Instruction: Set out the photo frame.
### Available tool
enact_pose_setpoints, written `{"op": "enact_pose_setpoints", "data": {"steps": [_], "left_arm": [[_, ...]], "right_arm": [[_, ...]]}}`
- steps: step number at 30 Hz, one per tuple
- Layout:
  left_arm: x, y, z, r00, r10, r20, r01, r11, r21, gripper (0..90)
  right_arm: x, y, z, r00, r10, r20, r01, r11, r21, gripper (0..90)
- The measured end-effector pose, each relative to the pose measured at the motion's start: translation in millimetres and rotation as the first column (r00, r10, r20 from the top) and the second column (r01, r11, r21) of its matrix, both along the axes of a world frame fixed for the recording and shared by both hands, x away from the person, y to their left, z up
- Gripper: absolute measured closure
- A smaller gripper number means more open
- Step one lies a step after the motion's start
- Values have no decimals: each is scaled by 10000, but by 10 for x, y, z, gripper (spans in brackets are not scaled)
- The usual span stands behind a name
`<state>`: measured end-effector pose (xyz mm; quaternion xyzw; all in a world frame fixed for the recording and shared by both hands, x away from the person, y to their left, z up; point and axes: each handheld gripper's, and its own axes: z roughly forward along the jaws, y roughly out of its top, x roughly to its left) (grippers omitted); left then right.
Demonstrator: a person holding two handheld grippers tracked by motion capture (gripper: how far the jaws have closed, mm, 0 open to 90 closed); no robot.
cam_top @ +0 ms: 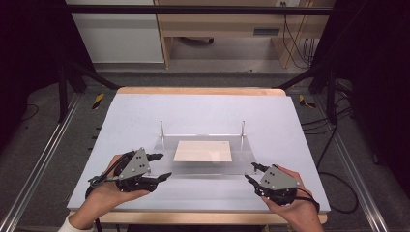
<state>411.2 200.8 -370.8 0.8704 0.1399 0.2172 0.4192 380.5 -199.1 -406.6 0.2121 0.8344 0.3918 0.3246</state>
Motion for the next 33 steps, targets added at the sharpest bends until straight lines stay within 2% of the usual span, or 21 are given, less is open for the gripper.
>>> {"op": "enact_pose_setpoints", "data": {"steps": [5, 7, 9, 11, 16, 22, 26, 28, 33], "left_arm": [[-16, -22, -34, 9990, -252, 357, 233, 9983, 540, 404], [-28, -40, -62, 9988, -319, 382, 284, 9955, 906, 422], [-40, -54, -86, 9976, -359, 588, 276, 9904, 1353, 431], [-61, -60, -101, 9966, -396, 719, 278, 9872, 1573, 431], [-92, -30, -86, 9945, -536, 899, 398, 9881, 1486, 445], [-112, -2, -88, 9882, -675, 1372, 415, 9820, 1843, 509], [-114, 12, -86, 9864, -821, 1426, 542, 9804, 1896, 561], [-127, 1, -100, 9847, -990, 1434, 682, 9761, 2062, 605], [-115, -9, -111, 9833, -994, 1523, 647, 9738, 2179, 617]], "right_arm": [[7, -1, 9, 10000, -18, -45, 19, 10000, 38, 580], [12, -1, 18, 10000, -25, -69, 26, 10000, 39, 580], [14, 1, 24, 9999, -58, -104, 59, 10000, 66, 580], [18, 0, 30, 9999, -80, -138, 81, 9999, 78, 580], [25, 3, 46, 9997, -108, -208, 109, 9999, 86, 579], [36, 5, 65, 9995, -145, -292, 148, 9998, 99, 579], [42, 4, 74, 9993, -149, -340, 153, 9998, 113, 578], [50, 2, 83, 9991, -156, -395, 162, 9998, 154, 578], [73, -1, 118, 9987, -167, -483, 175, 9997, 159, 578]]}}
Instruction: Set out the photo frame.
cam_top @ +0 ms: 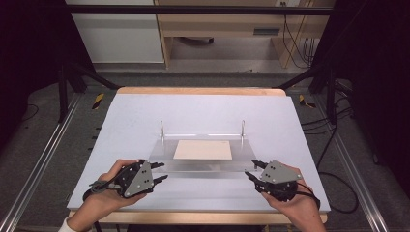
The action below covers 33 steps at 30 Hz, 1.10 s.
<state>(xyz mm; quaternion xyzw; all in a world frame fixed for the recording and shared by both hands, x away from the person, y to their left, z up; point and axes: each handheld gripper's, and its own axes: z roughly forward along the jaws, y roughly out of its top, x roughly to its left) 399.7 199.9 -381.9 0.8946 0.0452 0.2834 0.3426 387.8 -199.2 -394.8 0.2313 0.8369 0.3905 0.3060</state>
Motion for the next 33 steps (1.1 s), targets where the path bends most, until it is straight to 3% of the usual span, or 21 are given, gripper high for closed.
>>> {"op": "enact_pose_setpoints", "data": {"steps": [8, 12, 19, 30, 33], "left_arm": [[7, -26, -8, 9993, 167, 337, -172, 9998, 140, 664], [22, -62, -26, 9976, 263, 638, -290, 9987, 413, 697], [28, -59, -2, 9949, 453, 902, -475, 9986, 223, 720], [188, -11, 184, 9971, 606, 470, -593, 9978, -287, 734], [266, -23, 279, 9976, 574, 384, -568, 9983, -149, 741]], "right_arm": [[14, 3, 17, 10000, 4, -52, -4, 10000, 6, 578], [19, 6, 31, 10000, -27, -91, 27, 10000, -17, 578], [38, 9, 68, 9999, -71, -152, 71, 10000, 6, 582], [145, 36, 248, 9998, -111, -169, 109, 9999, -97, 596], [213, 38, 323, 9997, -159, -174, 157, 9999, -67, 599]]}}
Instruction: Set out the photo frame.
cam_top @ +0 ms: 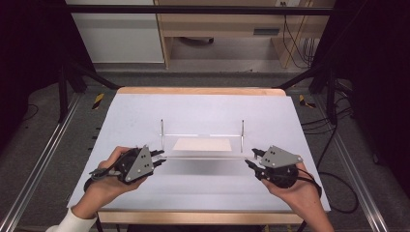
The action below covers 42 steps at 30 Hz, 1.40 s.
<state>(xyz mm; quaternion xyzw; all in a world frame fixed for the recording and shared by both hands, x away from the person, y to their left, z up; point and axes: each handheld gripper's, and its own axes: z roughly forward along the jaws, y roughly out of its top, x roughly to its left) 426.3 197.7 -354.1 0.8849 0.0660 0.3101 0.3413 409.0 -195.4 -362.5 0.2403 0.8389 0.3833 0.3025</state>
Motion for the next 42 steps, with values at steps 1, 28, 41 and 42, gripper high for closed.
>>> {"op": "enact_pose_setpoints", "data": {"steps": [1, 28, 41, 42], "left_arm": [[22, -1, 25, 10000, -15, -52, 15, 10000, 61, 746], [523, 7, 438, 9973, -279, -683, 286, 9995, 104, 742], [682, 10, 526, 9973, -289, -680, 290, 9996, -1, 725], [699, 14, 535, 9973, -284, -675, 285, 9996, 8, 723]], "right_arm": [[48, -11, 44, 10000, 64, 1, -64, 10000, 29, 602], [502, -168, 256, 9996, -16, 296, -13, 9954, 954, 564], [636, -115, 278, 9993, -222, 287, 203, 9977, 643, 637], [641, -111, 287, 9994, -235, 267, 218, 9978, 623, 638]]}}
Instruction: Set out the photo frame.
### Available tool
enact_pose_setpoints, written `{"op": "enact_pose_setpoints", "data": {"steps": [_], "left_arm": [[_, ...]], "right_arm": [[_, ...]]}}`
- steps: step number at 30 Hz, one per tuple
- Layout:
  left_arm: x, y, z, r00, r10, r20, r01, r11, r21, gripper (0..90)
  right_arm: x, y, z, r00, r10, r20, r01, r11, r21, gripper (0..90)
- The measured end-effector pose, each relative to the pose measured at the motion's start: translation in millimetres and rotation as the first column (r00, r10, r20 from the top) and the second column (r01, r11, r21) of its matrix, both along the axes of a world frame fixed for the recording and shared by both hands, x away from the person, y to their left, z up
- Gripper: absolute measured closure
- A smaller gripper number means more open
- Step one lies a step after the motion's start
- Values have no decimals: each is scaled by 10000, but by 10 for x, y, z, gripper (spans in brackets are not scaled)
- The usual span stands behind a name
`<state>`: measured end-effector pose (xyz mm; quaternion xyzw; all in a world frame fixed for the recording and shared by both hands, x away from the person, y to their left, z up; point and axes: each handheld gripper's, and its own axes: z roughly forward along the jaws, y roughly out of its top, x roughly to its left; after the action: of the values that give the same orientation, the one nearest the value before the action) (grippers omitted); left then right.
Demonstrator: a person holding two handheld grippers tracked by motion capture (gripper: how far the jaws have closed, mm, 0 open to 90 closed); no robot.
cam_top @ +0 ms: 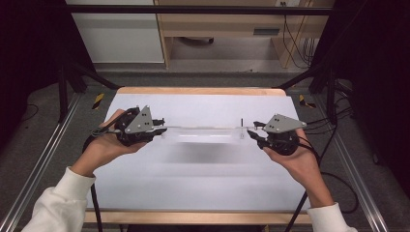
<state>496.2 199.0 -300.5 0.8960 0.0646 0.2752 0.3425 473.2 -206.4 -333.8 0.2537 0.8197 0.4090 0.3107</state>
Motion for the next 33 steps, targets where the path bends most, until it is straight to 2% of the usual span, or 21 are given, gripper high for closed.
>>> {"op": "enact_pose_setpoints", "data": {"steps": [9, 15, 23, 25, 27, 30, 33], "left_arm": [[178, 8, 77, 10000, -24, -70, 23, 9999, -151, 702], [243, 11, 103, 9999, -17, -105, 15, 9998, -188, 699], [293, 4, 116, 9995, 304, -43, -305, 9987, -413, 669], [286, 5, 120, 9991, 430, 56, -426, 9974, -574, 626], [270, 11, 138, 9980, 636, 58, -626, 9926, -1044, 510], [233, 37, 167, 9960, 856, 249, -810, 9855, -1489, 429], [205, 82, 186, 9920, 1223, 327, -1131, 9722, -2051, 358]], "right_arm": [[113, 7, 61, 9999, -132, 56, 131, 9997, 208, 636], [186, 5, 82, 9998, -186, 63, 183, 9990, 417, 623], [253, 8, 119, 9996, -280, -79, 283, 9986, 455, 624], [270, 13, 130, 9994, -325, -124, 330, 9985, 426, 621], [283, 17, 139, 9992, -379, -152, 385, 9984, 403, 619], [304, 15, 147, 9992, -370, -175, 377, 9984, 423, 618], [322, 17, 156, 9989, -406, -220, 415, 9982, 443, 617]]}}
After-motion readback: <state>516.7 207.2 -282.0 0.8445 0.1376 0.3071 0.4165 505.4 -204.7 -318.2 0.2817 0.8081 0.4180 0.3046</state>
